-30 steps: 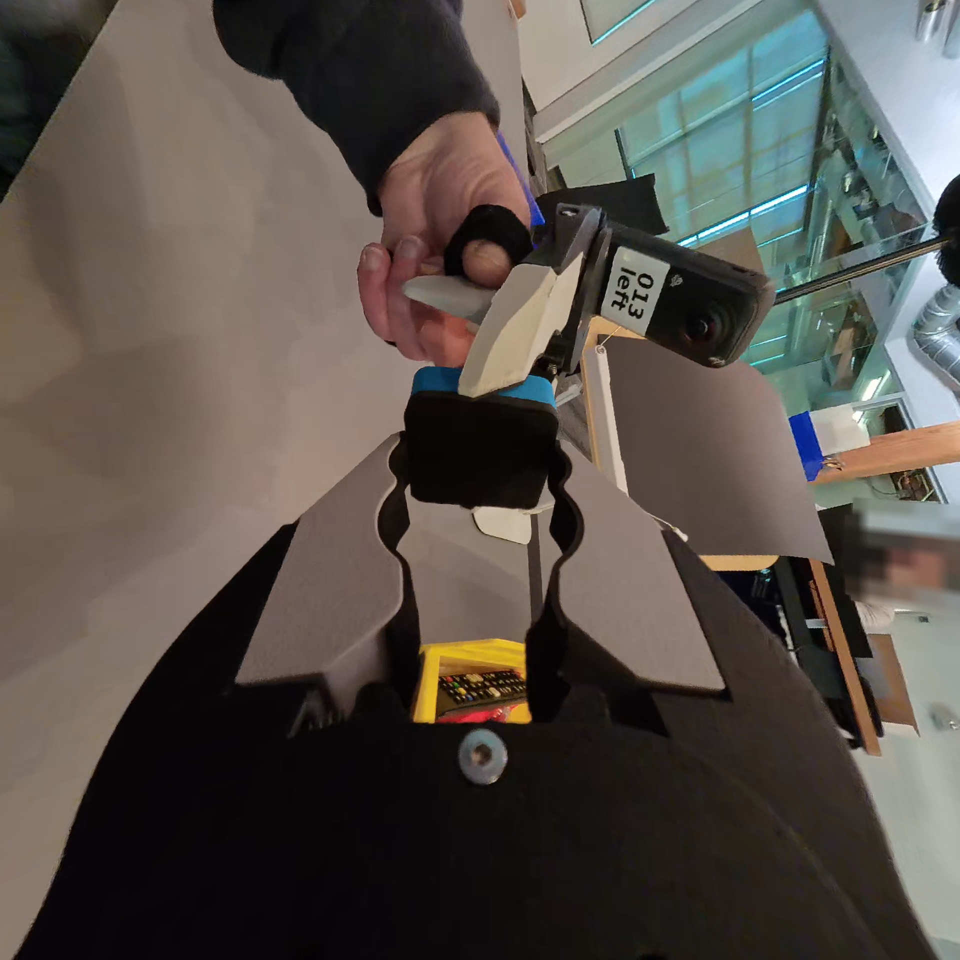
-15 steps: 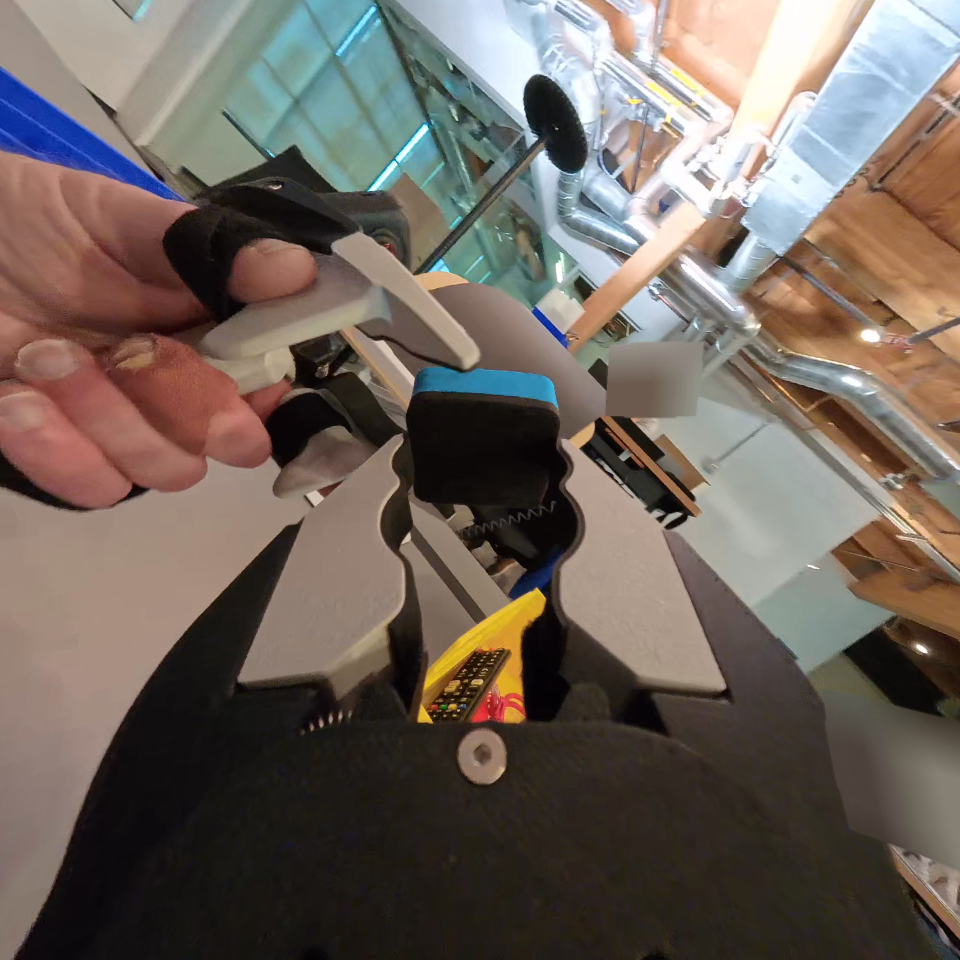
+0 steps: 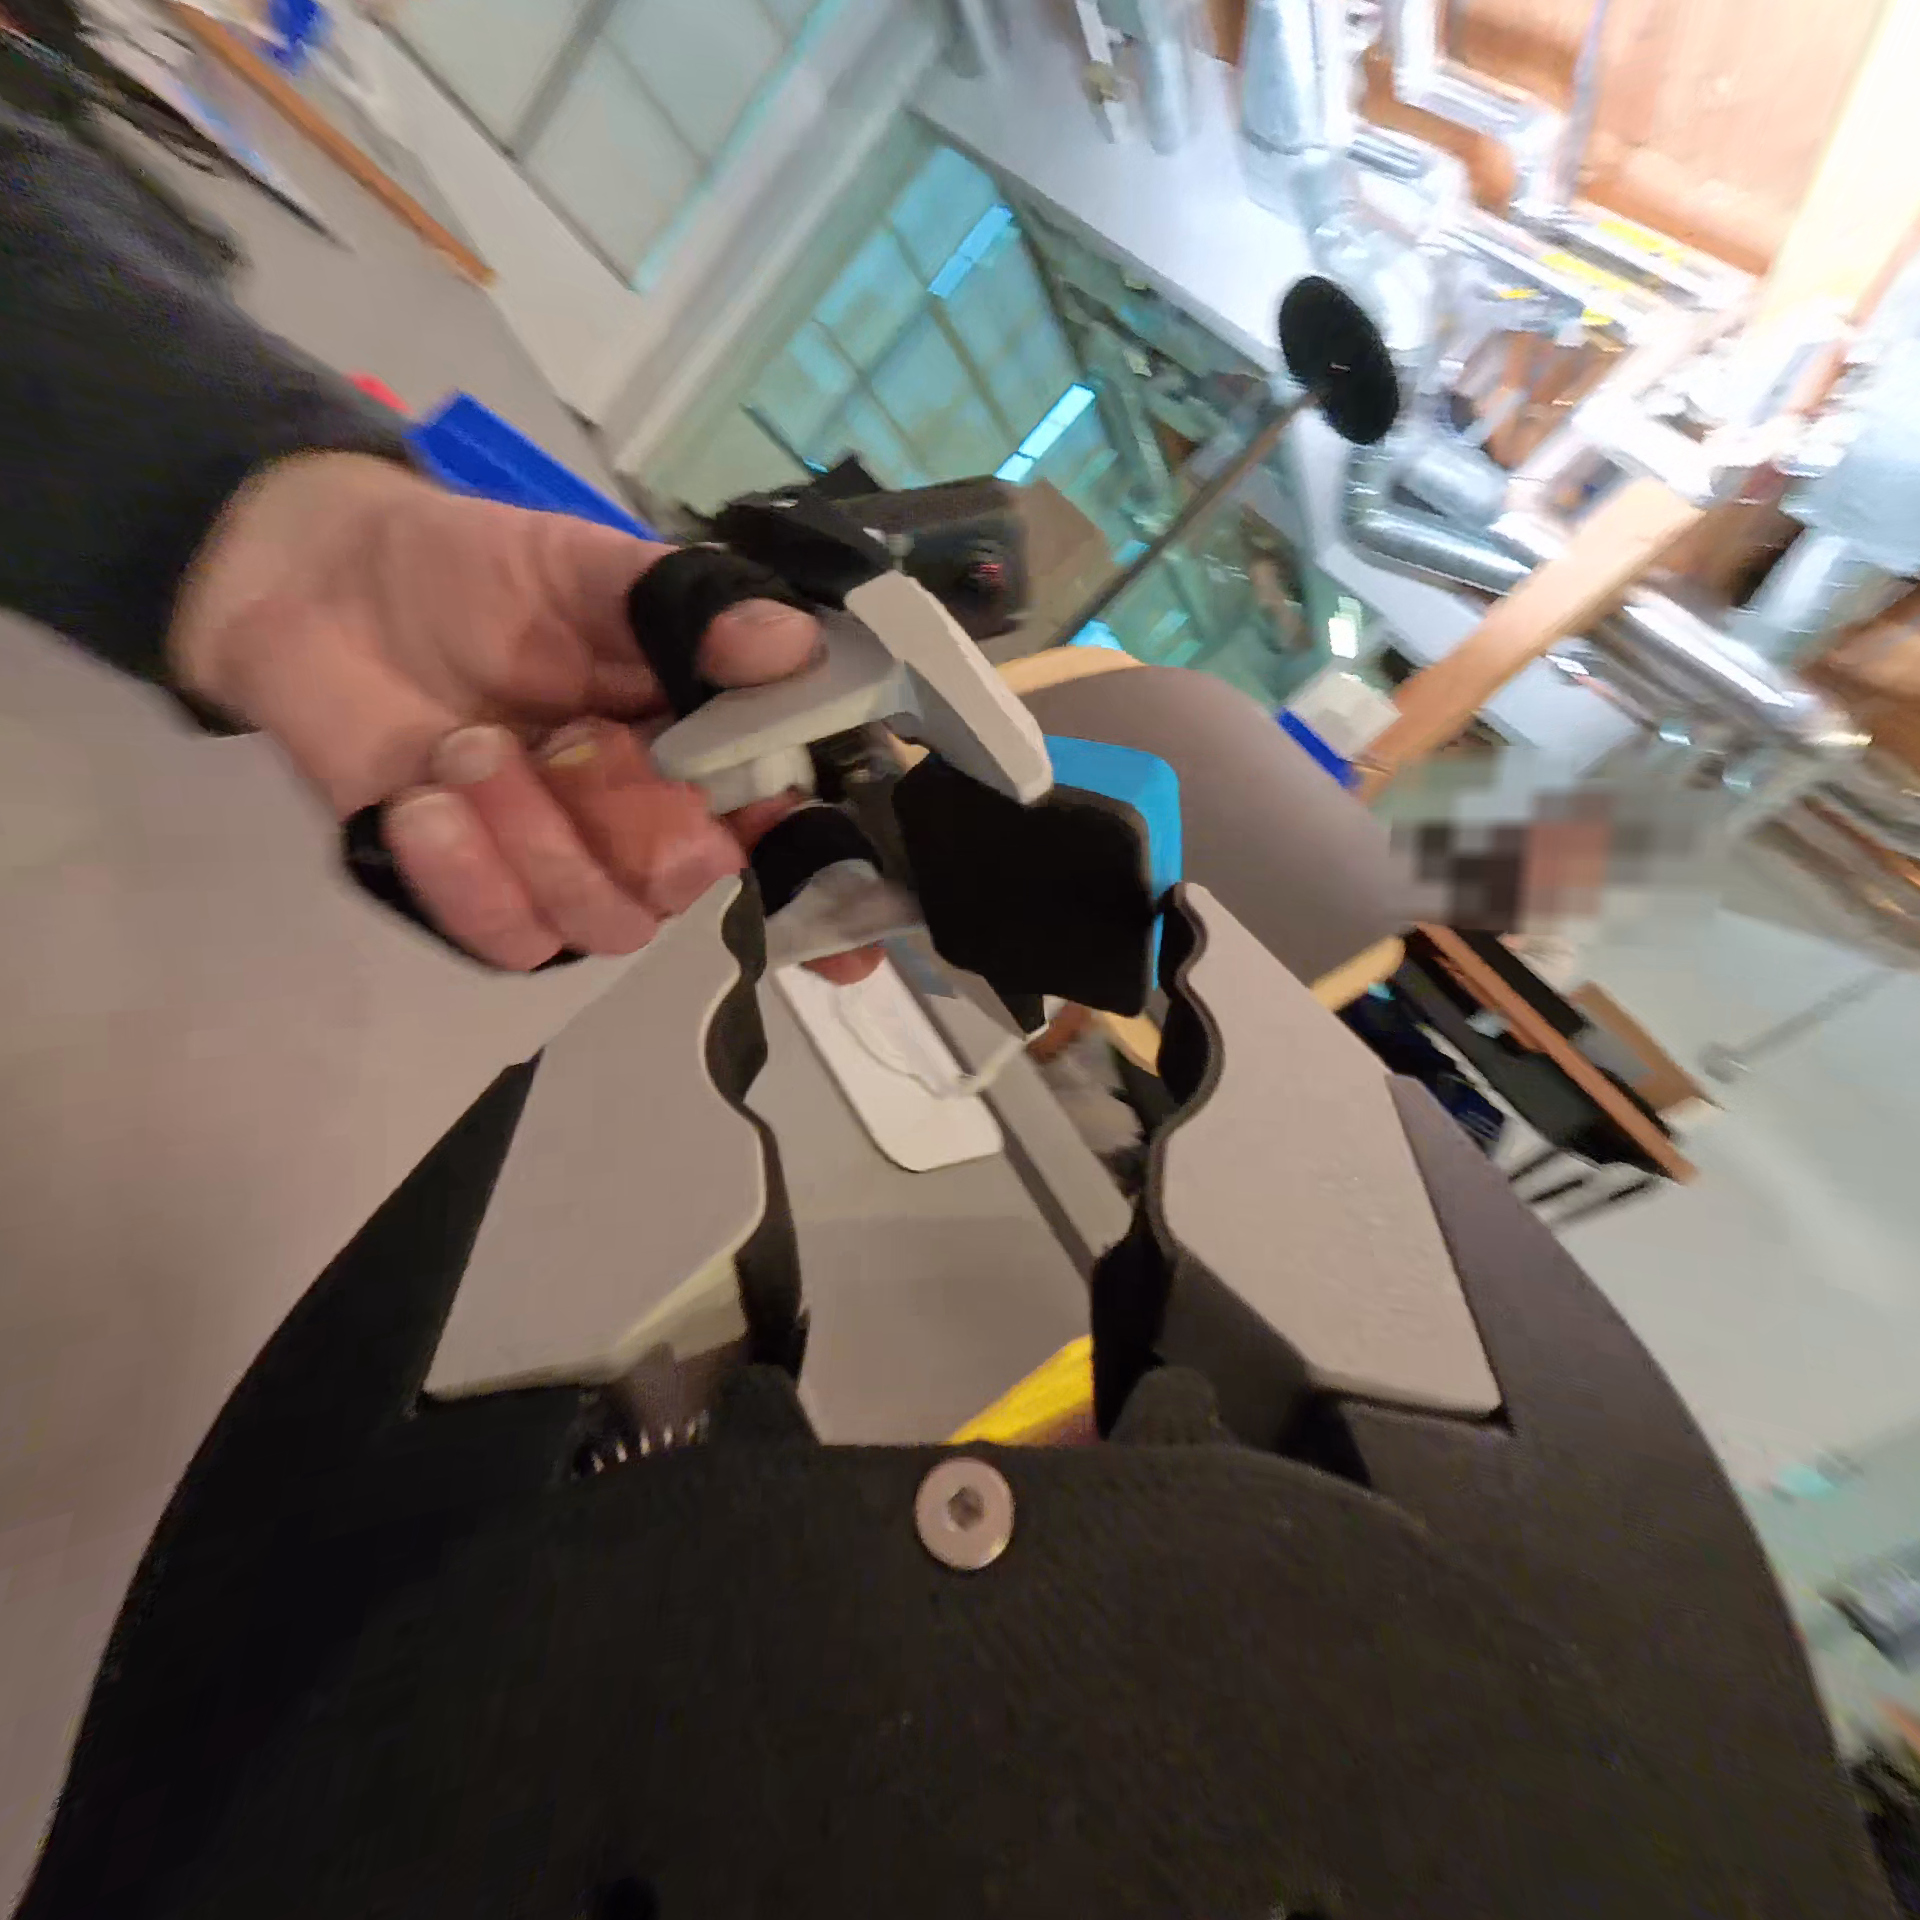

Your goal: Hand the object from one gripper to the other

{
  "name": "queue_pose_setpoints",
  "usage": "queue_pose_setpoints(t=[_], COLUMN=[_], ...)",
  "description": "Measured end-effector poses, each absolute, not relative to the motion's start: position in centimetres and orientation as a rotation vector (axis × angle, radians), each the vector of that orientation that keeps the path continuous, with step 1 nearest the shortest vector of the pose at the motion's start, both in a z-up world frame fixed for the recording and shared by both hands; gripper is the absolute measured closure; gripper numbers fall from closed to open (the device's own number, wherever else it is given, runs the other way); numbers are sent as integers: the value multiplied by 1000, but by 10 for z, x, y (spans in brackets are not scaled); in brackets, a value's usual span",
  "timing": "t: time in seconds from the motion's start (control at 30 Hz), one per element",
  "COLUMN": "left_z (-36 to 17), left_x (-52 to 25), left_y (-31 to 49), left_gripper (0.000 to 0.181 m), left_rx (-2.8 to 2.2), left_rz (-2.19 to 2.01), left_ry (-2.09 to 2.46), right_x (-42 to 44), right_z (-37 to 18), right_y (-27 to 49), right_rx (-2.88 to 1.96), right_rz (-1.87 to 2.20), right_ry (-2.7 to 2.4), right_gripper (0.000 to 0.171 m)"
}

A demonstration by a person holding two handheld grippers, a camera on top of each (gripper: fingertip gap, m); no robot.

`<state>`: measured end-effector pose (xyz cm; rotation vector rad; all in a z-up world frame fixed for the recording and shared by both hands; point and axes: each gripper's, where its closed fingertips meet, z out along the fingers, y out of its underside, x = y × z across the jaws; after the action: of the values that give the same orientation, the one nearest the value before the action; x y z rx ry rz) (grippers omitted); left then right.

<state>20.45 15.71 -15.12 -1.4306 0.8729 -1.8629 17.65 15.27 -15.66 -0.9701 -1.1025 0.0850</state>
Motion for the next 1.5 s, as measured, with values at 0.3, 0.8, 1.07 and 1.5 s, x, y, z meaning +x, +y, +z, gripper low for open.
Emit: queue_pose_setpoints(t=[0.3,0.8,1.07,1.5], left_z=[-187,-235,-197,-171], left_x=[180,167,180,204], left_y=[110,88,118,134], left_gripper=[121,121,99,103], left_rx=[-1442,-1466,-1525,-1434], left_rz=[-1542,-1132,-1389,-1599], left_ry=[1793,2427,1946,1437], right_x=[177,152,157,157], right_z=[-163,-228,-183,-163], right_y=[113,95,133,154], right_rx=[-1031,-1059,-1123,-1196], right_rz=[457,487,512,643], right_ry=[-1700,-2231,-1685,-1070], right_gripper=[106,116,116,117])
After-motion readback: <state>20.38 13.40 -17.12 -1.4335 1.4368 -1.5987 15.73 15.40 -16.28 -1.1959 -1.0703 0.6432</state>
